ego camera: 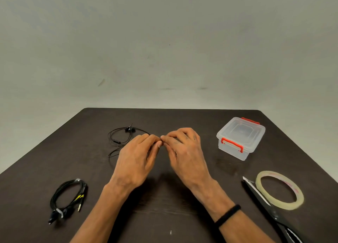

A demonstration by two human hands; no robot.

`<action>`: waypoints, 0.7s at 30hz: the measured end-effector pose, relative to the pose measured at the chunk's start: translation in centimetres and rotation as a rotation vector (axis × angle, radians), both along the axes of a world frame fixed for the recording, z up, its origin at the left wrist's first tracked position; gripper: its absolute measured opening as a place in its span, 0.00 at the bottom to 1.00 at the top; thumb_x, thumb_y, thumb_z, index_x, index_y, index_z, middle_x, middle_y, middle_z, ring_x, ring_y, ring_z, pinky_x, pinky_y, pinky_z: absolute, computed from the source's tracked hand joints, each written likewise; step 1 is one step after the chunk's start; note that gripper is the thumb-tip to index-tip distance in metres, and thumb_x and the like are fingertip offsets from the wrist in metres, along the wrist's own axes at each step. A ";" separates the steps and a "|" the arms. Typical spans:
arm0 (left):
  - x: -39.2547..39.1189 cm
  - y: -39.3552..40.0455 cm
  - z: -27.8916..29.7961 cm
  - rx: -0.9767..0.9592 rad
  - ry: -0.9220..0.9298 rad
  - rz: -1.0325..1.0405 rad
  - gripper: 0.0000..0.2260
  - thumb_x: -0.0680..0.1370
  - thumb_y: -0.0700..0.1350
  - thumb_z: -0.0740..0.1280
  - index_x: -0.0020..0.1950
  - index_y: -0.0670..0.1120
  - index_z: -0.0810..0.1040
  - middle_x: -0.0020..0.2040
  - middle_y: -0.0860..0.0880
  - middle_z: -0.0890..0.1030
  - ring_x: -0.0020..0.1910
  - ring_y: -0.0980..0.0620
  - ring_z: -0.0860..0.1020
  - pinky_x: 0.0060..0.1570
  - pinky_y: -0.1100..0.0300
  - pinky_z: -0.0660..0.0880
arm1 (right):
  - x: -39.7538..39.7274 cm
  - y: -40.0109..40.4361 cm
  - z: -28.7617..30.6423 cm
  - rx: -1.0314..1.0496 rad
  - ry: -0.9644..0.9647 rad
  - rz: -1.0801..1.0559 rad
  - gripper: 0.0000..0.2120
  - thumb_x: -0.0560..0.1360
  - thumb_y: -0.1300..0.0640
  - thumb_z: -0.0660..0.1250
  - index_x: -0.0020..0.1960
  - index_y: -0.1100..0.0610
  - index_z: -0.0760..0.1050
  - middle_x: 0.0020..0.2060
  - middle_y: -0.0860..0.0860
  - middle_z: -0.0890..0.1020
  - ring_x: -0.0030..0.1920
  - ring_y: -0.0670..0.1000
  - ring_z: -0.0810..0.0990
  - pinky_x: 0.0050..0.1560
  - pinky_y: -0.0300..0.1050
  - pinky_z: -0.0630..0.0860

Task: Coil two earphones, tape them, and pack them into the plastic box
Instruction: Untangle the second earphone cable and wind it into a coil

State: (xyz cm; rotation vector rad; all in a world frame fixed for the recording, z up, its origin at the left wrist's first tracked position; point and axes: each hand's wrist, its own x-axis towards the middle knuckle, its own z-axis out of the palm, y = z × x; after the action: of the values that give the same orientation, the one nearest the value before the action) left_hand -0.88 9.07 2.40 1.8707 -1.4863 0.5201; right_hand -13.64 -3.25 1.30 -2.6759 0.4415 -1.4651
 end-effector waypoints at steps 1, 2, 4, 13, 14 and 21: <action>-0.1 0.0 0.0 0.004 -0.002 -0.001 0.10 0.86 0.54 0.60 0.56 0.54 0.80 0.44 0.59 0.78 0.42 0.57 0.75 0.43 0.58 0.75 | -0.2 -0.1 0.1 -0.001 -0.002 -0.006 0.09 0.80 0.56 0.71 0.59 0.53 0.85 0.50 0.48 0.84 0.56 0.54 0.78 0.61 0.58 0.75; -0.1 0.0 0.0 0.010 -0.001 0.001 0.10 0.86 0.54 0.60 0.55 0.54 0.80 0.44 0.59 0.78 0.42 0.57 0.75 0.43 0.58 0.75 | -0.3 -0.1 0.1 0.003 0.001 -0.009 0.08 0.80 0.56 0.71 0.57 0.53 0.85 0.49 0.47 0.84 0.55 0.54 0.78 0.60 0.58 0.75; -0.2 -0.1 -0.1 0.021 -0.001 0.006 0.09 0.86 0.53 0.61 0.55 0.54 0.79 0.44 0.60 0.78 0.42 0.58 0.75 0.42 0.60 0.74 | -0.5 -0.1 0.3 0.027 0.015 -0.003 0.07 0.80 0.55 0.71 0.56 0.52 0.84 0.48 0.47 0.84 0.55 0.53 0.77 0.60 0.56 0.75; -0.2 -0.1 0.0 0.013 0.018 0.042 0.07 0.86 0.52 0.62 0.53 0.53 0.78 0.44 0.58 0.78 0.44 0.57 0.76 0.45 0.56 0.75 | -0.8 -0.7 1.0 0.162 -0.019 -0.134 0.03 0.77 0.57 0.69 0.50 0.51 0.80 0.47 0.47 0.82 0.50 0.53 0.78 0.53 0.54 0.75; -0.1 0.0 0.1 0.007 0.025 0.049 0.07 0.86 0.52 0.62 0.53 0.53 0.78 0.44 0.58 0.78 0.44 0.57 0.76 0.45 0.56 0.75 | -0.9 -1.0 1.0 0.208 -0.043 -0.181 0.03 0.76 0.58 0.70 0.49 0.51 0.79 0.46 0.48 0.82 0.48 0.54 0.78 0.51 0.55 0.75; -0.6 -0.1 -0.1 0.003 0.020 0.072 0.08 0.86 0.52 0.61 0.53 0.53 0.78 0.44 0.57 0.78 0.44 0.57 0.76 0.45 0.57 0.75 | -1.1 -0.6 1.0 0.107 0.132 -0.319 0.22 0.74 0.52 0.75 0.67 0.48 0.81 0.64 0.48 0.82 0.63 0.58 0.77 0.66 0.69 0.71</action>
State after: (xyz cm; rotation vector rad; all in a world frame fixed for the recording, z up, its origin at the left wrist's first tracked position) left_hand -1.43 8.99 2.27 1.9326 -1.4114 0.5315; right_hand -14.79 -3.89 2.33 -2.7198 0.9664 -1.2879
